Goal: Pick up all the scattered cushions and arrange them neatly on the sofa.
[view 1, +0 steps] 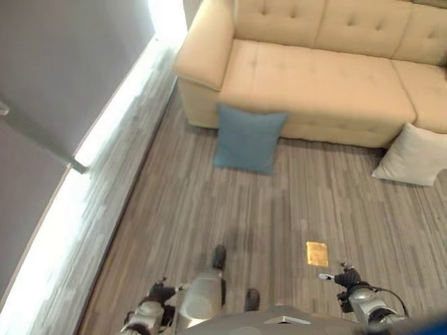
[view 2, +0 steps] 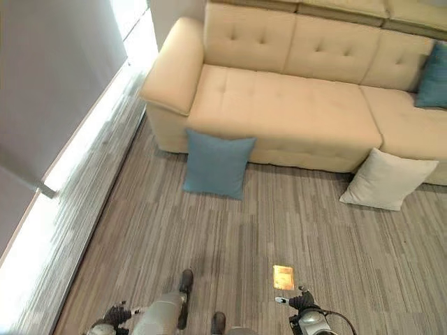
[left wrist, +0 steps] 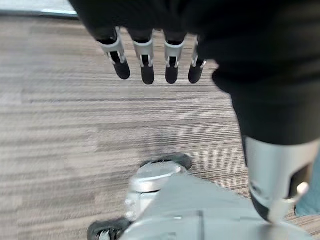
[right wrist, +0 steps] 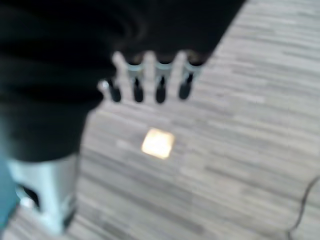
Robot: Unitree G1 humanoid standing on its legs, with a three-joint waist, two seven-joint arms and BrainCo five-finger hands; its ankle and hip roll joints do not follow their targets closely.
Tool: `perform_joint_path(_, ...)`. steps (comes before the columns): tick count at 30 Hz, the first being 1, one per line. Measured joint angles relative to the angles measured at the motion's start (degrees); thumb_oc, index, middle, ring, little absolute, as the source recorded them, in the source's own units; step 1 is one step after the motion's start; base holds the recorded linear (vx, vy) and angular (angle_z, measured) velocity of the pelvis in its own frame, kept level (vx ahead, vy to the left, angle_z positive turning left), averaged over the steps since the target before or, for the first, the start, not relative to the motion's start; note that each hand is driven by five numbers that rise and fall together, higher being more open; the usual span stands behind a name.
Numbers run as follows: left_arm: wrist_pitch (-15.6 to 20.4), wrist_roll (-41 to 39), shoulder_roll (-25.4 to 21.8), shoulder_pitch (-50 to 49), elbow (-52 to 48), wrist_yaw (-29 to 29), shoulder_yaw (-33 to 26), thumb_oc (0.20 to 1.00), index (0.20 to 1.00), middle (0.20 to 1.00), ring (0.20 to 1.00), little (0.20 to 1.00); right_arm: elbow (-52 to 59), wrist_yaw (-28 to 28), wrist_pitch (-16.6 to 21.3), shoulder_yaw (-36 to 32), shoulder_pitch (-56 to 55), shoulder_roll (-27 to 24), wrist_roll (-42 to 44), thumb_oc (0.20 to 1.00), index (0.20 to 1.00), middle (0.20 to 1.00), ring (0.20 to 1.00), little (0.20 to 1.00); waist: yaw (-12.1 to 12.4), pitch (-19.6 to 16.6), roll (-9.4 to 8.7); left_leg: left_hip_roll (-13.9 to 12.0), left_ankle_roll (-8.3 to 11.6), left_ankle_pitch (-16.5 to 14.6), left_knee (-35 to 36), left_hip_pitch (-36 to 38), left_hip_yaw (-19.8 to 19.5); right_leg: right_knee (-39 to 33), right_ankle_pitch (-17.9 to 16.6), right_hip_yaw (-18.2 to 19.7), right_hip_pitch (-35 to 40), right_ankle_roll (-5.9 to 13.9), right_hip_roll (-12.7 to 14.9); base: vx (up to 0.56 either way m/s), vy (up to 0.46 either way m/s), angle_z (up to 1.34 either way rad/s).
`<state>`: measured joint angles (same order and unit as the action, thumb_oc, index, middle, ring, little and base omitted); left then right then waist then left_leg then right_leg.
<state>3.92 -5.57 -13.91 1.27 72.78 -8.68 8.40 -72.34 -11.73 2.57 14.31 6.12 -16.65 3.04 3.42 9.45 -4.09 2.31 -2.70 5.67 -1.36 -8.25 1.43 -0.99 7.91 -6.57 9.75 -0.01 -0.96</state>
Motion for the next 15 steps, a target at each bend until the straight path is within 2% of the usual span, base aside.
perform_joint_path(1, 0.03, 0.0, -0.33, 0.37, 0.0, -0.01, 0.11, 1.0, 1.0, 1.0, 1.0, 1.0, 0.12, 0.21, -0.07, -0.07, -0.23, 0.42, -0.02, 1.0, 1.0, 1.0, 1.0, 1.0, -0.08, -0.28, 0.17, -0.09, -0.89, -0.11, 1.24, 1.56, 0.07, 5.69, 1.75, -0.24, -2.04, 1.71, 0.56, 0.16, 0.177, -0.13)
perform_joint_path(2, 0.28, 0.01, -1.01, 1.18, -0.85, -0.01, 0.11, 1.0, 1.0, 1.0, 1.0, 1.0, 0.61, 0.23, -0.05, 0.04, -0.44, 0.89, -0.05, 1.0, 1.0, 1.0, 1.0, 1.0, -0.36, -0.7, -0.19, 0.43, -1.41, -1.66, 1.33, 2.35, 0.05, 12.27, 2.92, -0.43, -4.87, 2.84, 1.42, 0.22, 0.228, -0.14)
perform_joint_path(4, -0.18, 0.01, -1.67, 2.5, -0.23, 0.02, 0.33, 1.0, 1.0, 1.0, 1.0, 1.0, 1.33, 0.26, -0.39, -0.28, 0.02, 0.88, -0.27, 1.0, 1.0, 1.0, 1.0, 1.0, -0.85, -0.64, -0.44, 1.44, -2.5, -2.75, 1.87, 4.95, -0.39, 31.62, 5.24, -0.53, -12.93, 5.02, 4.15, 0.17, 0.141, 0.06)
perform_joint_path(5, -0.22, 0.01, -2.17, 2.88, -0.24, 0.02, 0.65, 1.0, 1.0, 1.0, 1.0, 1.0, 2.2, 0.22, -0.31, -0.17, -0.41, 0.85, -0.45, 1.0, 1.0, 1.0, 1.0, 1.0, -1.52, -1.06, -0.83, 2.44, -3.08, -3.57, 2.1, 6.35, -0.47, 39.33, 5.5, -0.42, -16.6, 5.47, 5.88, 0.21, 0.098, 0.23)
perform_joint_path(6, -0.12, 0.02, -2.68, 3.13, -0.69, -0.01, 0.68, 1.0, 1.0, 1.0, 1.0, 1.0, 2.67, 0.25, -0.34, -0.15, -0.62, 0.89, -0.47, 1.0, 1.0, 1.0, 1.0, 1.0, -1.24, -1.19, -1.05, 3.43, -3.85, -4.61, 2.14, 7.51, -0.4, 43.72, 5.36, -0.41, -19.68, 5.68, 7.74, 0.26, 0.063, 0.16)
perform_joint_path(7, 0.03, 0.01, -2.73, 3.44, -0.85, -0.04, 0.71, 1.0, 1.0, 1.0, 1.0, 1.0, 3.0, 0.26, -0.34, -0.13, -0.56, 0.9, -0.47, 1.0, 1.0, 1.0, 1.0, 1.0, -0.99, -1.42, -1.46, 3.89, -4.13, -5.45, 2.31, 8.47, -0.36, 45.23, 5.39, -0.6, -21.9, 5.61, 8.63, 0.27, 0.028, -0.01)
perform_joint_path(8, -0.03, 0.0, -2.87, 4.26, -1.12, -0.06, 0.69, 1.0, 1.0, 1.0, 1.0, 1.0, 3.28, 0.26, -0.33, -0.13, -0.37, 0.88, -0.46, 1.0, 1.0, 1.0, 1.0, 1.0, -1.2, -1.3, -1.0, 3.92, -3.77, -6.59, 2.9, 10.09, -1.16, 42.75, 5.55, -0.72, -23.6, 5.23, 8.35, 0.19, 0.008, 0.11)
perform_joint_path(9, -0.03, 0.01, -2.93, 4.12, -1.1, -0.03, 0.6, 1.0, 1.0, 1.0, 1.0, 1.0, 3.85, 0.25, -0.34, 0.07, -0.17, 0.92, -0.46, 1.0, 1.0, 1.0, 1.0, 1.0, -1.4, -1.23, -0.67, 3.65, -3.93, -6.61, 3.21, 11.61, -1.46, 36.48, 5.14, -0.78, -24.71, 4.85, 7.87, 0.26, -0.02, 0.28)
perform_joint_path(10, 0.0, 0.01, -2.97, 4.21, -1.14, -0.03, 0.61, 1.0, 1.0, 1.0, 1.0, 1.0, 4.23, 0.27, -0.35, 0.13, -0.3, 0.91, -0.46, 1.0, 1.0, 1.0, 1.0, 1.0, -2.11, -1.33, -0.9, 3.69, -3.84, -7.16, 3.35, 12.3, -1.84, 33.89, 4.49, -0.88, -26.19, 5.03, 7.74, 0.26, -0.028, 0.36)
perform_joint_path(12, -0.16, 0.0, -2.59, 3.6, -0.94, -0.05, 0.59, 1.0, 1.0, 1.0, 1.0, 1.0, 5.36, 0.24, -0.35, 0.08, -0.36, 0.8, -0.47, 1.0, 1.0, 1.0, 1.0, 1.0, -2.55, -1.3, -1.0, 3.62, -2.43, -9.18, 3.28, 14.04, -2.16, 27.96, 1.81, -2.83, -28.87, 3.44, 6.43, 0.27, -0.043, 0.02)
perform_joint_path(13, -0.47, 0.01, -2.35, 3.23, -0.36, 0.0, 0.53, 1.0, 1.0, 1.0, 1.0, 1.0, 5.47, 0.18, -0.32, 0.1, 0.39, 0.87, -0.47, 1.0, 1.0, 1.0, 1.0, 1.0, -2.61, -1.33, -0.79, 3.41, -2.72, -10.03, 3.07, 14.9, -1.72, 22.27, -0.27, -2.91, -29.34, 3.25, 5.15, 0.28, -0.082, -0.03)
perform_joint_path(15, -0.45, 0.03, -1.89, 3.03, -0.48, -0.02, 0.53, 1.0, 1.0, 1.0, 1.0, 1.0, 5.76, 0.2, -0.37, -0.05, -0.34, 0.72, -0.46, 1.0, 1.0, 1.0, 1.0, 1.0, -4.02, -1.39, -0.89, 3.61, -1.08, -12.35, 3.11, 16.85, -3.29, 16.46, -4.14, -3.18, -30.88, 3.57, 3.88, 0.24, -0.077, 0.32)
